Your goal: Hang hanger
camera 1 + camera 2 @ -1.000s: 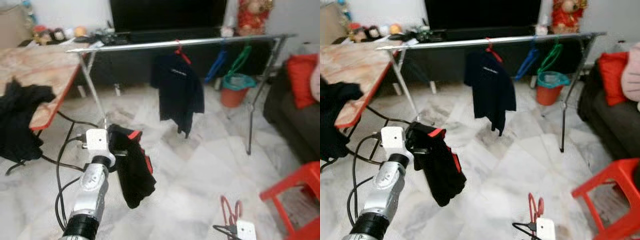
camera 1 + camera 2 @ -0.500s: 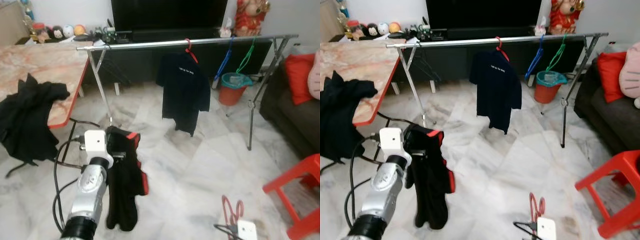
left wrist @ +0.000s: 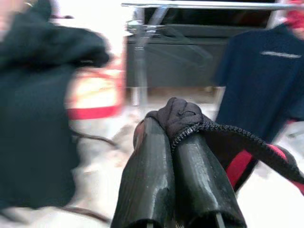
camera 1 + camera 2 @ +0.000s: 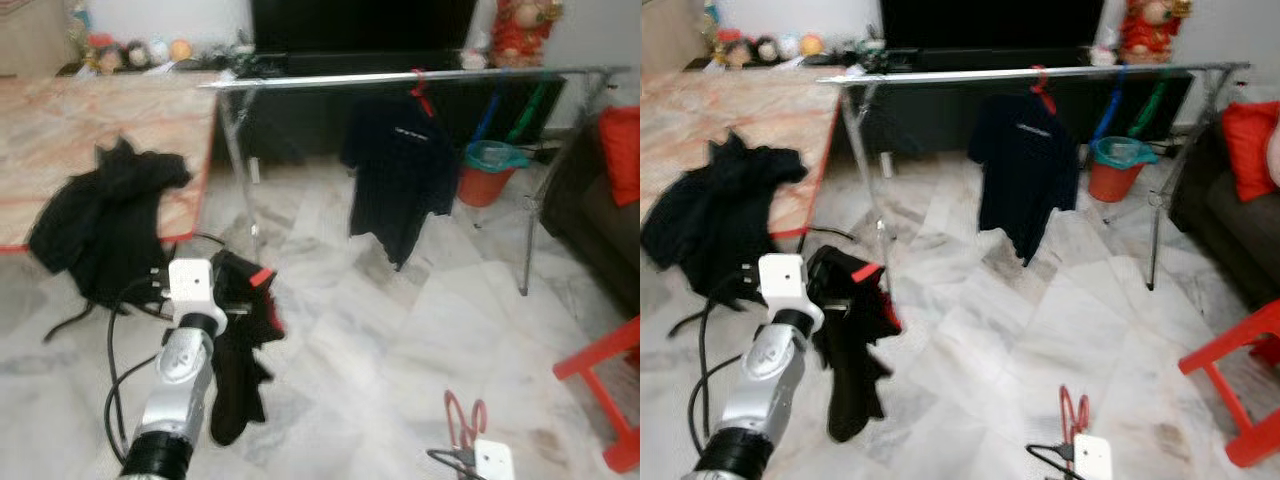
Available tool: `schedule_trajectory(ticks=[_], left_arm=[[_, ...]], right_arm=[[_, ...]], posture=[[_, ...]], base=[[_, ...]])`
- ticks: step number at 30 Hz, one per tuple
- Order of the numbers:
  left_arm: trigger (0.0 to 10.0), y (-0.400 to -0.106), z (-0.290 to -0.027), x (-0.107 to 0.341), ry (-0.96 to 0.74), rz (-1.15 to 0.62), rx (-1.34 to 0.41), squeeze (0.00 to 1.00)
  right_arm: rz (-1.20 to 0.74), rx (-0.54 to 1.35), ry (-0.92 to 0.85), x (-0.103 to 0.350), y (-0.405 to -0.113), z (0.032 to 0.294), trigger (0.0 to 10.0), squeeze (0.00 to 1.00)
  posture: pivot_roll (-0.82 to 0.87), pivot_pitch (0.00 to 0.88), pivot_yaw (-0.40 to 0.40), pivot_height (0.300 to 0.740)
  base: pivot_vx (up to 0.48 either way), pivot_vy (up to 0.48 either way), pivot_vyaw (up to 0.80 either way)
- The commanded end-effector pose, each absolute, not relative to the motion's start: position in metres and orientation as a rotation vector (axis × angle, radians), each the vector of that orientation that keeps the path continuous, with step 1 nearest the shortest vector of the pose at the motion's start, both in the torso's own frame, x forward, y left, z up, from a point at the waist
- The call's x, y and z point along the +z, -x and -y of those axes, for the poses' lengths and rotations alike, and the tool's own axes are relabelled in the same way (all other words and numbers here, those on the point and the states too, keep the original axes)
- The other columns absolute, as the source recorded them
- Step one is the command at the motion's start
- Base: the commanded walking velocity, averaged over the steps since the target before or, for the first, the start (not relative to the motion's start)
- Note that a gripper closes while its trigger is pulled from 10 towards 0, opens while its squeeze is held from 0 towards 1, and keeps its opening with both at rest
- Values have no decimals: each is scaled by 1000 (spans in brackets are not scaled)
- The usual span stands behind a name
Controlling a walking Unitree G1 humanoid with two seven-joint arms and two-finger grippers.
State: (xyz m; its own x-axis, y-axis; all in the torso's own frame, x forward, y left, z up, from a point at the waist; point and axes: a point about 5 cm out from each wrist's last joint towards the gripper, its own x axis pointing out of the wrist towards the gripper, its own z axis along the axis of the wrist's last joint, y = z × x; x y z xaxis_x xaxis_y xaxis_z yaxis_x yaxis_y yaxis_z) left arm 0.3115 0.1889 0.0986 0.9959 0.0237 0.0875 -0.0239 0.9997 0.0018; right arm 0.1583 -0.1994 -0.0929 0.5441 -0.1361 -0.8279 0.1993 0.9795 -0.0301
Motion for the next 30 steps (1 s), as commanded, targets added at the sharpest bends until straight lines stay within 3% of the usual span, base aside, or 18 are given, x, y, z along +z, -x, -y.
schedule_trajectory(ticks=[1, 24, 30], left_arm=[[10000, -317, -181, 111, -2, 138, 4, 0], [10000, -318, -186, 111, -18, 140, 11, 0], [10000, -318, -186, 111, -20, 142, 11, 0]], right_arm=[[-981, -207, -60, -93, -156, 204, 10000, 0], [-994, -251, -25, -94, -148, 216, 10000, 0], [-988, -262, -32, -93, -149, 217, 10000, 0]], posture=[[-66, 0, -11, 740], [-65, 0, -7, 740], [-65, 0, -5, 740]], base=[[0, 319, 0], [0, 319, 0], [0, 312, 643]])
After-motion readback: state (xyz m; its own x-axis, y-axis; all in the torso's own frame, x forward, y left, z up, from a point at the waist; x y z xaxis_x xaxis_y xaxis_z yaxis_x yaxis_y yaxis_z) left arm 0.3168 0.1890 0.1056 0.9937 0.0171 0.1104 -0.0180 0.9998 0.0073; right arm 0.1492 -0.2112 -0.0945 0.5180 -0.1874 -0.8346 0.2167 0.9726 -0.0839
